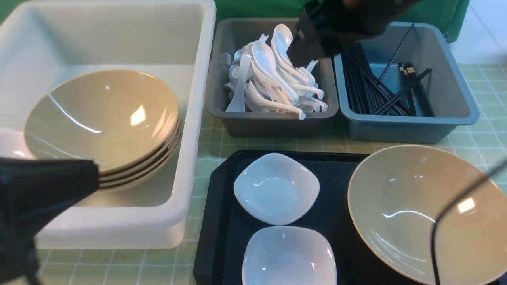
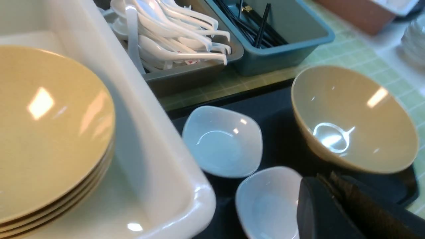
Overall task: On green table put chopsticks spoon bowls plates into blue grey white boxes.
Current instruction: 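Place the white spoon into the bin of spoons with the right gripper, then grasp the large bowl on the tray by its rim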
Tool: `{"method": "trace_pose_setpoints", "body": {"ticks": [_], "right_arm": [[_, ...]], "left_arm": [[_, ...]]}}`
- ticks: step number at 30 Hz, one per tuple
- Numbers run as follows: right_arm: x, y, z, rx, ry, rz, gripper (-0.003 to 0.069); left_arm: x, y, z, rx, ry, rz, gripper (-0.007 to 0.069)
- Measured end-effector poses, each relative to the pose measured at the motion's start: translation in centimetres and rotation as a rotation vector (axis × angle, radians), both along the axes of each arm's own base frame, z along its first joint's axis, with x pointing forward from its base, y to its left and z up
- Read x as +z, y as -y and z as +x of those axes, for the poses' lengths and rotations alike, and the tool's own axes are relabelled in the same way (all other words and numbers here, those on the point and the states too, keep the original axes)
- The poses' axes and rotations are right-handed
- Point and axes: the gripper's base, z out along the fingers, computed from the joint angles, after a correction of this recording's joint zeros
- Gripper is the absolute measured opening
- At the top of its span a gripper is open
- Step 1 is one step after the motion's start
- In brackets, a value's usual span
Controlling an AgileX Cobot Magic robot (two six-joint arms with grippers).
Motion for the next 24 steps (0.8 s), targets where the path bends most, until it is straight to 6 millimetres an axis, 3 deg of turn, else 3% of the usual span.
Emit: {"method": "trace_pose_setpoints", "body": {"ticks": [5, 8, 13, 15, 17, 18, 24], "right_arm": [[0.2, 1.4, -4.6, 0.068, 0.017, -0.018, 0.0433], [-0.4, 3.9, -8.6, 0.074, 0.028, -0.025, 0.0366], [-1.8, 7.8, -14.9, 0.058, 0.104, 0.019, 0.0173], [-2.2, 9.0, -16.9, 0.050, 0.151, 0.046, 0.0091], [-2.4, 9.7, -17.9, 0.046, 0.175, 0.060, 0.0057], [-2.5, 10.3, -18.9, 0.044, 0.199, 0.073, 0.0036], [-2.5, 11.3, -20.5, 0.047, 0.206, 0.076, 0.0024]], "left_arm": [[-0.7, 1.2, 2.5, -0.027, -0.078, -0.040, 0.0012], [-1.6, 2.2, 4.4, -0.068, -0.137, -0.054, 0.0081], [-3.0, 4.0, 7.1, -0.149, -0.241, -0.123, 0.0247], [-4.0, 5.1, 8.5, -0.209, -0.288, -0.156, 0.0343], [-4.6, 5.7, 9.1, -0.237, -0.310, -0.167, 0.0382], [-5.3, 6.9, 10.1, -0.285, -0.340, -0.166, 0.0440], [-7.1, 13.9, 13.2, -0.448, -0.436, -0.050, 0.0570]]}}
